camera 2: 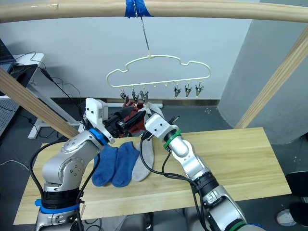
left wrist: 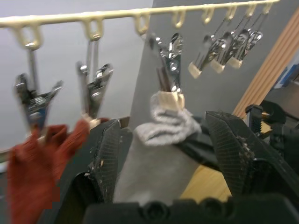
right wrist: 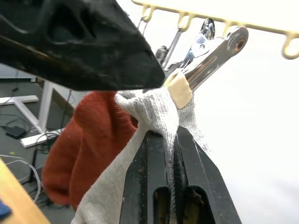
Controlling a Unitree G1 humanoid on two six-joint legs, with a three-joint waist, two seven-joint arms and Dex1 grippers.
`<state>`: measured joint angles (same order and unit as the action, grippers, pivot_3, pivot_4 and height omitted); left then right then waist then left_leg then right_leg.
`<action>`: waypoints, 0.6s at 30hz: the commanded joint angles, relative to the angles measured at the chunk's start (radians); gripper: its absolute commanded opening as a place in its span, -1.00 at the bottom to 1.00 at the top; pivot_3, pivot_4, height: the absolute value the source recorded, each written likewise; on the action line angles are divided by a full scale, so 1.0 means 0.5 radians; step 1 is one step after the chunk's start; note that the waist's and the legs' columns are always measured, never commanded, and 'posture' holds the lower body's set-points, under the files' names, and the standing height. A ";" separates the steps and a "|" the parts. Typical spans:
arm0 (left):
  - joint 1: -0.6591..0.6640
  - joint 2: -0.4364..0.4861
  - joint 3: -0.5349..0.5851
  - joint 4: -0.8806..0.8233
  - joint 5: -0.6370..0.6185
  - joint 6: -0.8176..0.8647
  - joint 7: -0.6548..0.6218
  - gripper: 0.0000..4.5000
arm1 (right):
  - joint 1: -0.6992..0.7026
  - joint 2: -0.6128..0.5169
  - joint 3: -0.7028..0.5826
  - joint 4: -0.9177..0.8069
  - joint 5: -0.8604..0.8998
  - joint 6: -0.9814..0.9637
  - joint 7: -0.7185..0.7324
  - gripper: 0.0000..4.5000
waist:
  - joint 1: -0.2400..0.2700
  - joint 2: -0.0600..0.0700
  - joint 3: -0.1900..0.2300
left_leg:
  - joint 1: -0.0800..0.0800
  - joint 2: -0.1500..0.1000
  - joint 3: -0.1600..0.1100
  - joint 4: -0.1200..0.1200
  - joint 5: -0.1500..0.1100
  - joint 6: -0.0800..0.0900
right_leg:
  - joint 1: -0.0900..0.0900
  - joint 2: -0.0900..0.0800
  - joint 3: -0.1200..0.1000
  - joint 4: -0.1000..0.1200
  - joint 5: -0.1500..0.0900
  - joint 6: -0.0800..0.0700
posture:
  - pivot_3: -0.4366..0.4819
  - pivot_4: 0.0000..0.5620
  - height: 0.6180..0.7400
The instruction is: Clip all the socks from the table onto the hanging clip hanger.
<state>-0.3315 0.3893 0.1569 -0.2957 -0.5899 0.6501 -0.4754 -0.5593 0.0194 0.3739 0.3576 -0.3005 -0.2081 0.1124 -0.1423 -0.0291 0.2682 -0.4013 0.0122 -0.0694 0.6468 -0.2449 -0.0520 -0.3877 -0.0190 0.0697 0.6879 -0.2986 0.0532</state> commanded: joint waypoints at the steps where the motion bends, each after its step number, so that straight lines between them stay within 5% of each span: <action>1: 0.006 0.016 -0.010 -0.115 -0.026 -0.034 -0.039 0.42 | 0.008 0.023 -0.005 -0.051 0.026 -0.016 0.036 -1.00 | 0.002 0.000 0.000 | 0.000 0.000 0.000 0.000 0.000 0.000 | 0.000 0.000 0.000 0.000 0.000 0.000 | -0.44 -0.15 1.00; 3: 0.012 0.015 -0.018 -0.119 -0.020 -0.037 -0.045 0.42 | 0.012 0.022 -0.005 -0.056 0.037 -0.016 0.054 -1.00 | 0.001 0.000 0.000 | 0.000 0.000 0.000 0.000 0.000 0.000 | 0.000 0.000 0.000 0.000 0.000 0.000 | -0.44 -0.15 1.00; 6: 0.020 0.019 -0.024 -0.121 -0.010 -0.045 -0.055 0.44 | 0.026 0.025 -0.021 -0.075 0.069 -0.013 0.073 -0.69 | 0.001 0.000 0.000 | 0.000 0.000 0.000 0.000 0.000 0.000 | 0.000 0.000 0.000 0.000 0.000 0.000 | -0.43 -0.15 1.00; 12: 0.030 0.035 -0.020 -0.117 -0.007 -0.055 -0.067 0.44 | 0.064 -0.014 0.005 -0.145 0.041 0.089 0.159 0.20 | 0.001 0.000 0.000 | 0.000 0.000 0.000 0.000 0.000 0.000 | 0.000 0.000 0.000 0.000 0.000 0.000 | -0.44 -0.16 1.00; 18: 0.054 0.070 0.005 -0.146 -0.017 -0.072 -0.104 0.44 | 0.289 -0.183 0.028 -0.552 0.084 0.389 0.453 0.20 | 0.006 0.000 0.000 | 0.000 0.000 0.000 -0.001 0.000 0.000 | 0.000 0.000 0.000 -0.002 0.000 0.000 | -0.42 -0.15 1.00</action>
<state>-0.3082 0.4130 0.1439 -0.3152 -0.5897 0.6410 -0.5145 -0.4295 -0.0614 0.3860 0.1730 -0.2785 -0.0495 0.2983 -0.1392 -0.0291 0.2682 -0.4015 0.0123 -0.0694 0.6463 -0.2450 -0.0520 -0.3878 -0.0191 0.0697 0.6871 -0.2986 0.0532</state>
